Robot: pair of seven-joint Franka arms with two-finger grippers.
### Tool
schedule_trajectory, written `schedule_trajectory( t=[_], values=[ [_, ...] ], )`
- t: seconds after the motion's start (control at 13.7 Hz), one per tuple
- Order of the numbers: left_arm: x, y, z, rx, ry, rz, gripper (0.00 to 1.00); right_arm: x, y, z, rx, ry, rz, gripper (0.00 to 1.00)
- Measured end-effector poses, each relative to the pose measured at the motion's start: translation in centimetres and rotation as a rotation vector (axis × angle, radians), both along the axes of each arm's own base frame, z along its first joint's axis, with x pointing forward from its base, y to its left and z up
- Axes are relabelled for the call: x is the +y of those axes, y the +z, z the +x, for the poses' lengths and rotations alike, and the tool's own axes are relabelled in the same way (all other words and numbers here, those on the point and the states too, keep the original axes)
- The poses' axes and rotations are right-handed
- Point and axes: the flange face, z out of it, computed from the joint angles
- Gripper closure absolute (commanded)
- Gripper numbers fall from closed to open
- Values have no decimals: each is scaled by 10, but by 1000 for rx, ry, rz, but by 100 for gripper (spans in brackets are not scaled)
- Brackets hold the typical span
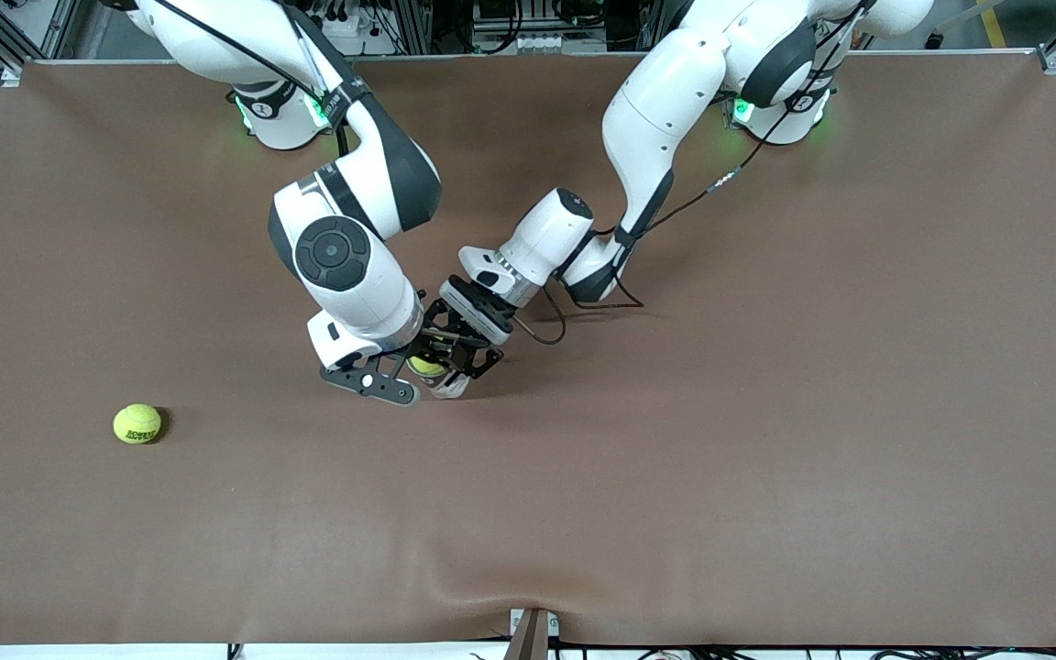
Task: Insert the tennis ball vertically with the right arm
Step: 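Move the right gripper back to the Roland Garros ball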
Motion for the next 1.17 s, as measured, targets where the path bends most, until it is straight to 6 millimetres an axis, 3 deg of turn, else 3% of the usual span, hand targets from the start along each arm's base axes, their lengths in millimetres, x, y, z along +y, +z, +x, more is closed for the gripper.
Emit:
schedule_trajectory(
  t=[0.29, 0.44, 0.59, 0.81, 0.95, 1.17],
  values=[
    [0, -3, -1, 2, -1, 3, 18, -10, 12, 7, -7, -14, 2, 0],
    [1, -7, -1, 5, 0, 8, 16, -45, 35, 15, 20, 15, -17, 0],
    [3, -14, 0, 9, 2, 16, 15, -107, 63, 28, 52, 83, -31, 0],
    [4, -23, -1, 17, 2, 25, 13, -225, 88, 49, 66, 188, -33, 0],
    [4, -26, -2, 22, 1, 30, 13, -296, 87, 58, 71, 241, -59, 0],
    [5, -30, -3, 25, 0, 34, 13, -357, 74, 64, 55, 299, -105, 0]
  ],
)
